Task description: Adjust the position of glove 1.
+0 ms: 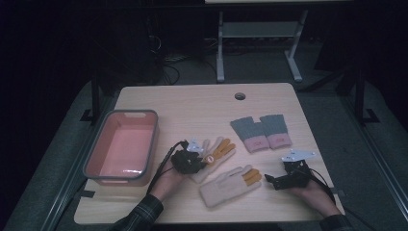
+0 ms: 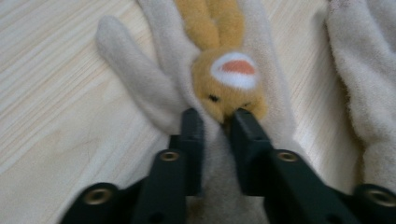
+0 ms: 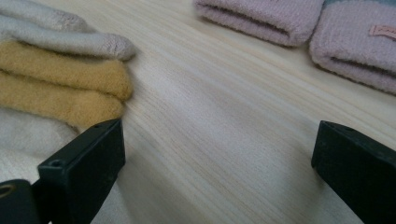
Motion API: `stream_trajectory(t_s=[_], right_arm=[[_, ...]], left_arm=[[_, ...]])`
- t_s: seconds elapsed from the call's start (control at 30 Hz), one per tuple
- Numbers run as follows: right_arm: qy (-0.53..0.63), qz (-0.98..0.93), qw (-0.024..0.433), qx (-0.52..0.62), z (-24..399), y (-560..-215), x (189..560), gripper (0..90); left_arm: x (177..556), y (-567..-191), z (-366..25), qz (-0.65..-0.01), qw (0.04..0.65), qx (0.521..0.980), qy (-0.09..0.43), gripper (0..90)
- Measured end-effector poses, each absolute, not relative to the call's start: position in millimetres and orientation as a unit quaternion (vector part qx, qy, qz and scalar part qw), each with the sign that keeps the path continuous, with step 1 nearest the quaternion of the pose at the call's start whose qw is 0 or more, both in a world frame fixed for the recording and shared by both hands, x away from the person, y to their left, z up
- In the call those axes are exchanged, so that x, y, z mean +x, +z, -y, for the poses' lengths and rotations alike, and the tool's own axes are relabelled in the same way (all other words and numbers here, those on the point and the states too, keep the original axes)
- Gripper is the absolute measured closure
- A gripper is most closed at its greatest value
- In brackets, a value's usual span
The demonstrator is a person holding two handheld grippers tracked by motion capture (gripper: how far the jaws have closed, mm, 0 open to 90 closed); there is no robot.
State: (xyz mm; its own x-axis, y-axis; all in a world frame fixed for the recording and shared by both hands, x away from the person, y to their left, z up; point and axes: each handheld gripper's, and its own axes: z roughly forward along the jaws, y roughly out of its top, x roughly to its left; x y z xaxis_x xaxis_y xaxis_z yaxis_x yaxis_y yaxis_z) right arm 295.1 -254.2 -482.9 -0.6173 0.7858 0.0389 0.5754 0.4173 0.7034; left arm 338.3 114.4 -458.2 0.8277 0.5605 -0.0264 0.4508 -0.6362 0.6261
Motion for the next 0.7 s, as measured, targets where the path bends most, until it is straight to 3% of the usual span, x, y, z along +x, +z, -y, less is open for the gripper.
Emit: stream_trajectory(t_s=[0.17, 0.7], right_arm=[[0.350, -0.828, 0.150, 0.411, 254.2, -483.0, 295.1, 2.5], [0.351, -0.828, 0.150, 0.411, 254.3, -483.1, 295.2, 2.4]], left_arm=[[343.1, -456.8, -117.9, -0.284, 0.321, 0.901, 0.071, 84.4], [344.1, -436.5, -128.6, -0.304, 0.401, 0.864, 0.024, 84.8]])
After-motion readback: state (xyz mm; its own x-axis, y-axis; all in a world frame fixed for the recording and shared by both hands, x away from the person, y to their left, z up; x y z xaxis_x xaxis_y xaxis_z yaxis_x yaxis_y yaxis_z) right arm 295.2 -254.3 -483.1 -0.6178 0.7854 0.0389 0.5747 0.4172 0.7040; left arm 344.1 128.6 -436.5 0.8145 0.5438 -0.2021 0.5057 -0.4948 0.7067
